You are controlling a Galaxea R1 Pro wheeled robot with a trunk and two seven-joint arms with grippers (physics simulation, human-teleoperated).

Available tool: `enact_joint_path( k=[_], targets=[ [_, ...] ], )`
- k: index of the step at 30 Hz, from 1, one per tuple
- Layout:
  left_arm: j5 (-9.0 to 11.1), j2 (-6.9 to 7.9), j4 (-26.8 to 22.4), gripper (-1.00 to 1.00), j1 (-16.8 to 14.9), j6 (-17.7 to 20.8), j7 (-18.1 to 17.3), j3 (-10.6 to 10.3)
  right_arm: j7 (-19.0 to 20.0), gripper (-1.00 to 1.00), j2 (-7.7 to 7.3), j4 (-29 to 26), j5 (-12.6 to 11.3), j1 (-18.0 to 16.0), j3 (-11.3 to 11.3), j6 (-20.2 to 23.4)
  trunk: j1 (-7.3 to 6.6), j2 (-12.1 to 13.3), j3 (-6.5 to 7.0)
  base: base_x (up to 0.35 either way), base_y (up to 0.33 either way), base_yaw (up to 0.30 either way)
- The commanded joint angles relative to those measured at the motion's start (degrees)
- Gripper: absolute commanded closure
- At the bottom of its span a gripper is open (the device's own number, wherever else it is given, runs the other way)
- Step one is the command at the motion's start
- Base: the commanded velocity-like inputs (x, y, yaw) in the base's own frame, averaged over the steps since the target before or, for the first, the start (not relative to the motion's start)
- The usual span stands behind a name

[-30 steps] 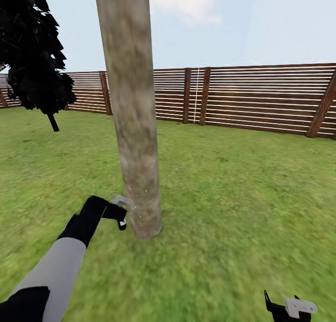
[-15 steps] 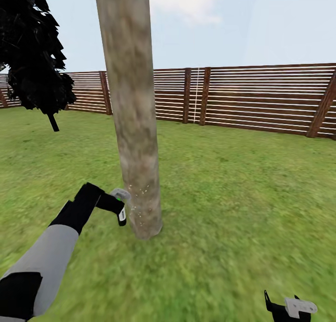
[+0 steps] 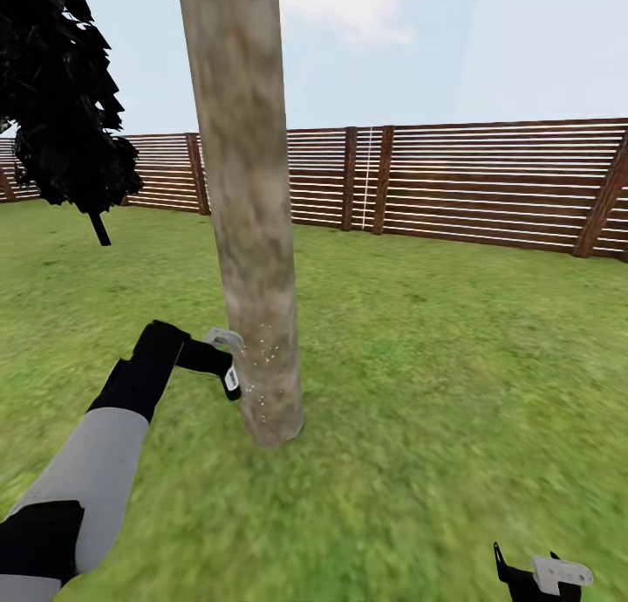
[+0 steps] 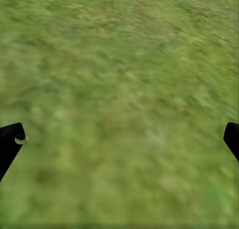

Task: In the garden, pick up the pesticide atomizer on the floor and spray pesticide onto both trees until each tree trunk is fully covered.

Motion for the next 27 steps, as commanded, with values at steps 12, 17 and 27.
enact_joint_path(
  k=[12,17,27],
  targets=[
    [-0.1,-0.88,1.6,1.0,3.5,-0.4,0.2,-4.3,0.1,-1.0,0.0,0.0,0.1,0.0,0.0,0.0,0.0,0.0,0.0,0.0,0.0,0.0],
    [-0.4,1.73,4.0,1.0,8.8,-1.0,0.9,-4.2,0.2,-1.0,-0.08,0.0,0.1,0.0,0.0,0.0,0.0,0.0,0.0,0.0,0.0,0.0],
    [0.1,-1.02,5.7,1.0,10.5,-4.0,12.6,6.5,0.1,-1.0,-0.09,0.0,0.2,0.0,0.0,0.0,0.0,0.0,0.0,0.0,0.0,0.0]
  ],
)
